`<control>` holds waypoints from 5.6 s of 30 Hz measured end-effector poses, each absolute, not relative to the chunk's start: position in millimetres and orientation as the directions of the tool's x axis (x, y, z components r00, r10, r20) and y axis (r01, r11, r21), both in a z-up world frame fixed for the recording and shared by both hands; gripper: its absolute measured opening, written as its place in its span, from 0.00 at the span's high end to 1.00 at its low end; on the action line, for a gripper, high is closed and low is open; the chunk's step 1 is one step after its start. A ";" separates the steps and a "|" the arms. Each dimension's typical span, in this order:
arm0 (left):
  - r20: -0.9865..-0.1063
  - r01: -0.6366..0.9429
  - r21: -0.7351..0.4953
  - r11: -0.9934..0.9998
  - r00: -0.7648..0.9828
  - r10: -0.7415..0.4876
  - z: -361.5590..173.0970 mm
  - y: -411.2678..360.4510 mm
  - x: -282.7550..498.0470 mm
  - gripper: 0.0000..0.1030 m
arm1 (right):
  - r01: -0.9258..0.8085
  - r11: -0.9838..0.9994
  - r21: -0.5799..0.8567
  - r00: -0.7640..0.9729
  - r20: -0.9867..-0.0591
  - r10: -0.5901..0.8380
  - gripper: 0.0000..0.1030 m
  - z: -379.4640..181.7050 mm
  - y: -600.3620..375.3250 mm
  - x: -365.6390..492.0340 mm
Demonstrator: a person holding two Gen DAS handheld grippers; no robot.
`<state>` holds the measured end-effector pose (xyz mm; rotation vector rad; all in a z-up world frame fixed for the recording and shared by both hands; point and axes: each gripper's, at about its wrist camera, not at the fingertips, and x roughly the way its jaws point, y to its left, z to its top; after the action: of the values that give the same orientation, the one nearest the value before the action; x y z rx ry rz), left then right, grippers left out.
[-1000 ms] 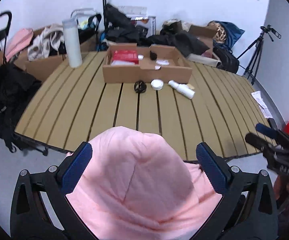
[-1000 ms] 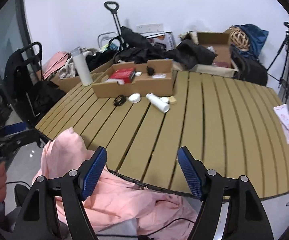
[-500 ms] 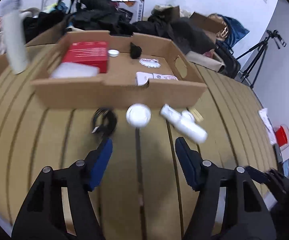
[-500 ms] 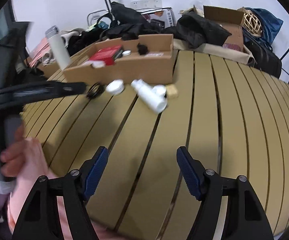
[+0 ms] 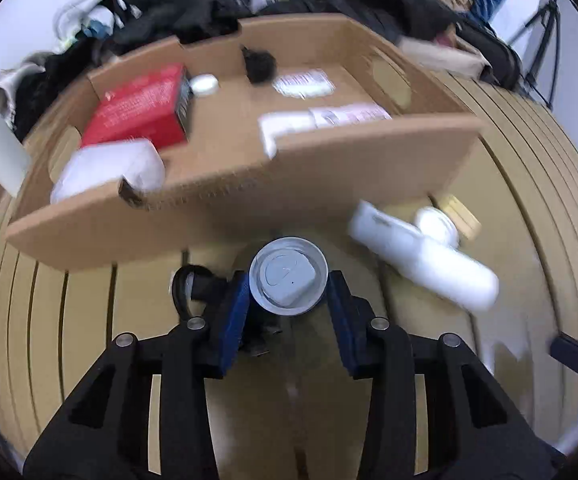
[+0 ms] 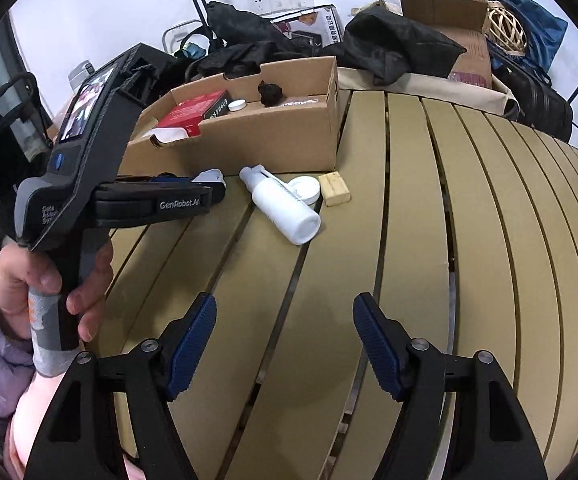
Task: Organize objects
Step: 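Grasp the white round lid with the left gripper while the right gripper grasps the white spray bottle, then carry the lid and spray bottle into the tray and open both grippers, then withdraw both grippers from the tray, then grasp the black cable with the left gripper while the right gripper grasps the white egg-shaped item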
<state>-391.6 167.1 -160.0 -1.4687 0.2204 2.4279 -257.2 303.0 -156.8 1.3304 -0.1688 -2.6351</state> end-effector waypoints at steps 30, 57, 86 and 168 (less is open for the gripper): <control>-0.854 -0.307 -0.229 -0.924 -0.392 0.342 -168.5 94.7 -322.8 0.64 | 0.243 -0.960 0.140 -0.558 -0.789 -0.256 0.69 -178.0 285.1 -332.2; -0.802 -0.350 -0.235 -0.907 -0.457 0.384 -121.1 92.9 -259.0 0.65 | 0.090 -0.972 0.219 -0.550 -0.802 -0.232 0.71 -160.3 306.6 -231.0; -0.841 -0.327 -0.149 -0.933 -0.454 0.294 -82.6 62.6 -473.6 0.28 | 0.127 -0.912 0.391 -0.377 -0.831 -0.409 0.23 -130.9 224.1 -521.7; -0.822 -0.208 -0.103 -0.973 -0.533 0.201 -121.3 78.2 -312.1 0.63 | 0.265 -0.953 0.148 -0.599 -0.749 -0.284 0.71 -133.5 267.8 -258.6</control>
<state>-312.1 78.2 -121.3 -1.3726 0.0108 2.5634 -258.6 267.8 -133.5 1.2056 -0.0310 -2.5638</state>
